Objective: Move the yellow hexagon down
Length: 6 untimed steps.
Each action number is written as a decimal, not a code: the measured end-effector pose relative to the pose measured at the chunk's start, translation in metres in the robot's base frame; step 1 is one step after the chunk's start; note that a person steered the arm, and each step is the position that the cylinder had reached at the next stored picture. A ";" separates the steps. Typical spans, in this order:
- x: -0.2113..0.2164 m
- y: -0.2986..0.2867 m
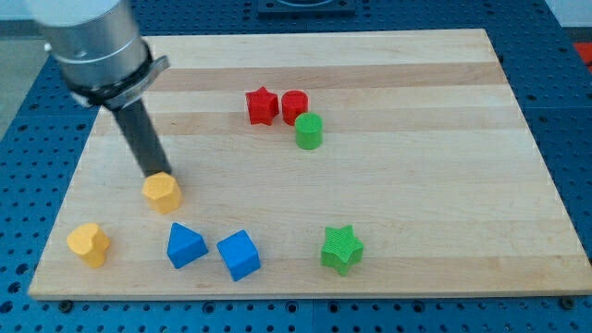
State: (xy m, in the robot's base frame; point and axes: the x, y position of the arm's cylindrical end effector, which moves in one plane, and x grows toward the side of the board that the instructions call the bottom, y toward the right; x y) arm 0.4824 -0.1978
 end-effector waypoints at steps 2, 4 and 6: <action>-0.007 0.010; 0.002 0.041; 0.016 -0.004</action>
State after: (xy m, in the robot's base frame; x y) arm 0.4985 -0.2020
